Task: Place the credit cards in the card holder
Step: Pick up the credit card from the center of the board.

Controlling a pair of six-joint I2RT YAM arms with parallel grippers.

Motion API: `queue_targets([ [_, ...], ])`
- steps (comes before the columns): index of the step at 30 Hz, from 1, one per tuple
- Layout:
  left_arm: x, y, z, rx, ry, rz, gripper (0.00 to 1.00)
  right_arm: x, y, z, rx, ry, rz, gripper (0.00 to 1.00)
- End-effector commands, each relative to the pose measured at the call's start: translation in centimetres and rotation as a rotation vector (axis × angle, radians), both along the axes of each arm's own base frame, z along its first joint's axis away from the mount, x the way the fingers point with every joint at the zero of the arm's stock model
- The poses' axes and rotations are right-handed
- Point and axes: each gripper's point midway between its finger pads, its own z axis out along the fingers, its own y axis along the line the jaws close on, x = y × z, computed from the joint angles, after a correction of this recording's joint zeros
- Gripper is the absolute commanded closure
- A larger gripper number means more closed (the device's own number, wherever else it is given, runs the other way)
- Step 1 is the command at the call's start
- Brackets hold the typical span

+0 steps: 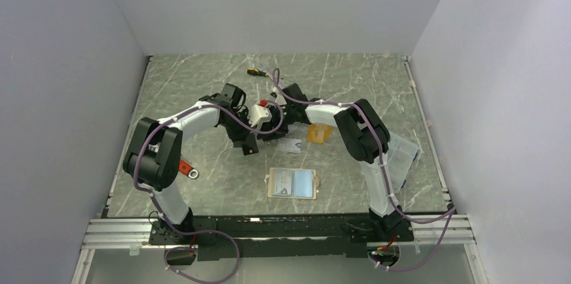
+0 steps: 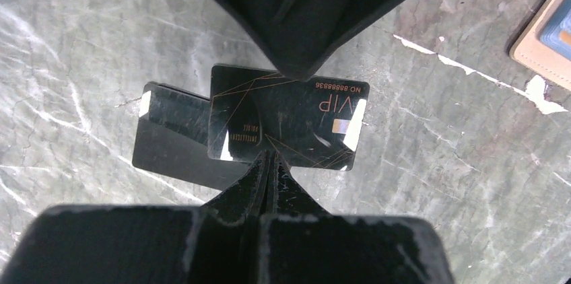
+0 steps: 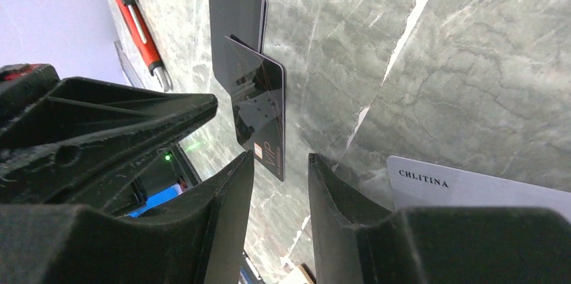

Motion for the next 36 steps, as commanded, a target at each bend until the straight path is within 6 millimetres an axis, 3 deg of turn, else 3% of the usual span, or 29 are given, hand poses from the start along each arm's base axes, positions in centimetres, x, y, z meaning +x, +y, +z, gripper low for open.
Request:
queue_targets([
  [1,0.0,0.5,-1.6,0.053,-0.018,-0.016,1.0,1.4,0.7,1.2,0.03,-0.051,-0.024,0.61],
  [6,-0.1,1.4,-2.6,0.097,-0.021,-0.013,1.0,1.2,0.8,1.0,0.042,-0.038,-0.024,0.61],
  [16,-1.4,0.8,-3.5,0.048,0.041,-0.029,1.0,0.6,1.6,0.5,0.06,-0.009,-0.001,0.6],
  [28,-2.6,0.7,-3.8,-0.042,0.111,-0.017,1.0,-1.7,2.4,-2.6,-0.004,0.02,0.034,0.6],
  [31,-2.7,0.6,-3.8,-0.048,0.115,-0.019,1.0,-2.1,2.7,-2.7,0.021,0.035,0.033,0.6],
  [36,-3.1,0.3,-3.8,-0.067,0.139,-0.023,1.0,-1.9,3.8,-1.3,0.128,0.043,0.025,0.6],
])
